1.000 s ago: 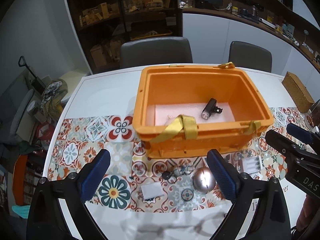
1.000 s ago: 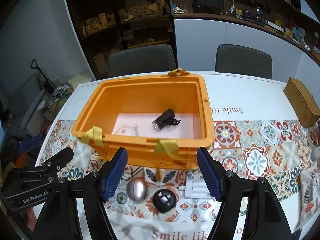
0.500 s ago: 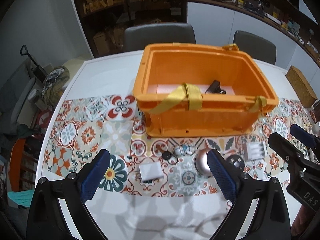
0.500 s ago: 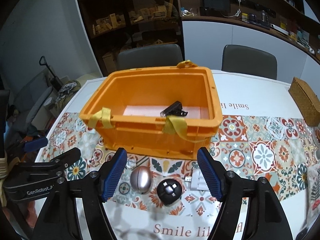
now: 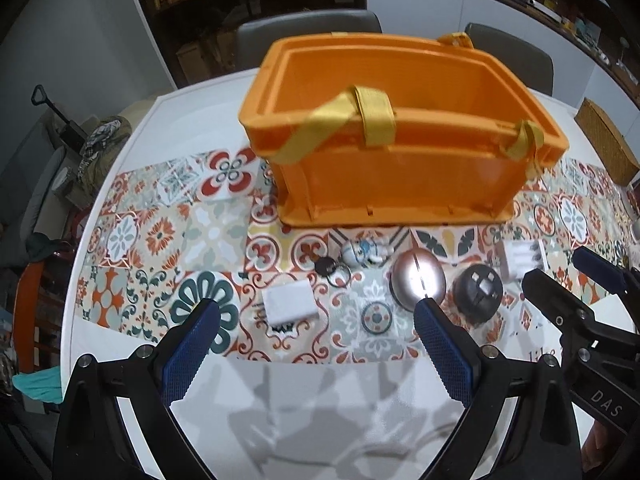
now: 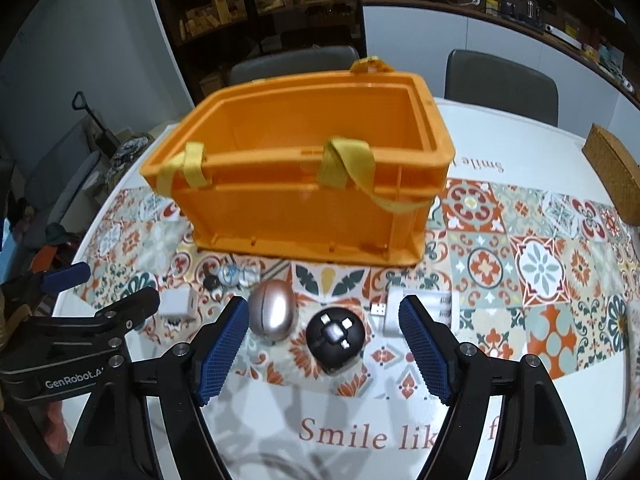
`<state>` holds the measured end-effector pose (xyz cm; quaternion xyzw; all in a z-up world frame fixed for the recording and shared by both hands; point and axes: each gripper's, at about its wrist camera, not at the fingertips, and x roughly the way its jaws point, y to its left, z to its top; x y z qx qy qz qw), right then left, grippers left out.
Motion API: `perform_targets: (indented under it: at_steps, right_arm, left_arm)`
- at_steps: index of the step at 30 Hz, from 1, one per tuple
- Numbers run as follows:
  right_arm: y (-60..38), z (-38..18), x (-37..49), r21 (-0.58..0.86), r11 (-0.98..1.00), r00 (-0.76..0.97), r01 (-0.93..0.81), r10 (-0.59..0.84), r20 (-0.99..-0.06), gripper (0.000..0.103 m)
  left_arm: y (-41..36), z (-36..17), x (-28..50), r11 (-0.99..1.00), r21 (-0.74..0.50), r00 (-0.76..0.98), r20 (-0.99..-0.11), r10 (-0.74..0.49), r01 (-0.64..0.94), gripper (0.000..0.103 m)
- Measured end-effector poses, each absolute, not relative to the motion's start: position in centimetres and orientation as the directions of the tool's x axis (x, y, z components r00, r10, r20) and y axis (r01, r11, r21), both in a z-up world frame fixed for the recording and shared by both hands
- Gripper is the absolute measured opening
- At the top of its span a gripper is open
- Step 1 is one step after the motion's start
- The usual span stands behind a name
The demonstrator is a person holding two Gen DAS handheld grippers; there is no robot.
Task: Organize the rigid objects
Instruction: 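Move both open tools back toward the remaining objects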
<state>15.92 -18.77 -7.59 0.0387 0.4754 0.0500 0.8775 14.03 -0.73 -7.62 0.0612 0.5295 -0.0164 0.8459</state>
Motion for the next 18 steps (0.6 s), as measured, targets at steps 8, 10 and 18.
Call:
perform_targets:
  at_steps: [8, 10, 18]
  right_arm:
    - [-19.0, -9.8, 16.2, 0.122, 0.991, 0.497, -0.048, 0.13, -0.858, 0.077]
    - [-18.9, -10.6, 16.5, 0.126, 0.991, 0.481, -0.05, 0.135, -0.866, 0.077]
    - [-19.0, -13.2, 17.2, 0.133, 0.99, 0.428, -0.038, 0.136, -0.893, 0.077]
  left_arm:
    - [-0.9, -9.5, 13.9, 0.991, 0.094, 0.407, -0.912, 0.047, 0.097, 0.099]
    - [-1.0, -10.1, 14.0, 0.99, 0.098, 0.396, -0.917, 0.052, 0.098, 0.099]
    - [-1.2, -12.0, 14.5, 0.987, 0.12, 0.37, -0.926, 0.073, 0.106, 0.099]
